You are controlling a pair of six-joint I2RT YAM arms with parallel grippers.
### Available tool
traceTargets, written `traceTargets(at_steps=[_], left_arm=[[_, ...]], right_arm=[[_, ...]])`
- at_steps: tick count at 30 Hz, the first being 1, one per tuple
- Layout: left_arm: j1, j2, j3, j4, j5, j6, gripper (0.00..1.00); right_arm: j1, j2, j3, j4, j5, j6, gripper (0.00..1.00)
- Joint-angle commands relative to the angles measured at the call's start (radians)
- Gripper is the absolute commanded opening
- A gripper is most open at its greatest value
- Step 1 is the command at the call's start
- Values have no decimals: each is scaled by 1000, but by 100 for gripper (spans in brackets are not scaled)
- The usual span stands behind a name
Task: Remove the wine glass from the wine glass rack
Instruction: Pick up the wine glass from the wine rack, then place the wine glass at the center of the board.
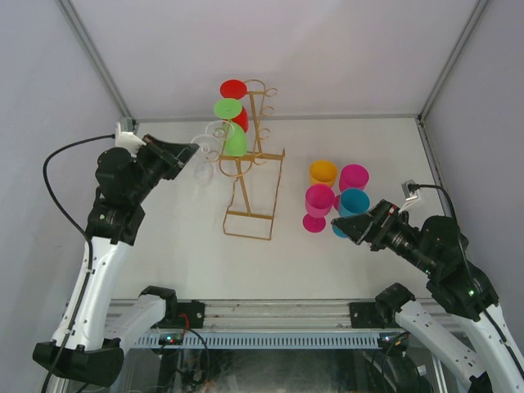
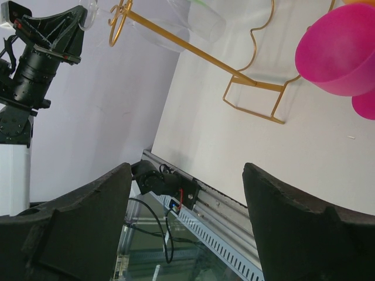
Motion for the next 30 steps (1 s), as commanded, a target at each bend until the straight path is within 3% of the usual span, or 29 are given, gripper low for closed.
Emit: traceTargets(at_steps=[1, 5, 10, 19, 30], left_arm=[[9, -26, 62, 30, -34, 19, 0], [9, -32, 67, 33, -39, 29, 0], [8, -74, 86, -46, -154, 96, 0], [9, -213, -8, -108, -320, 147, 0], [10, -350, -160, -237, -259, 175, 0]], right_arm=[[0, -9, -3, 16, 14, 11, 76], [0, -6, -3, 19, 14, 9, 76], [0, -1, -3, 25, 11, 7, 76], [0, -8, -29, 73, -14, 6, 76], [0, -24, -73, 133, -52, 27, 76]])
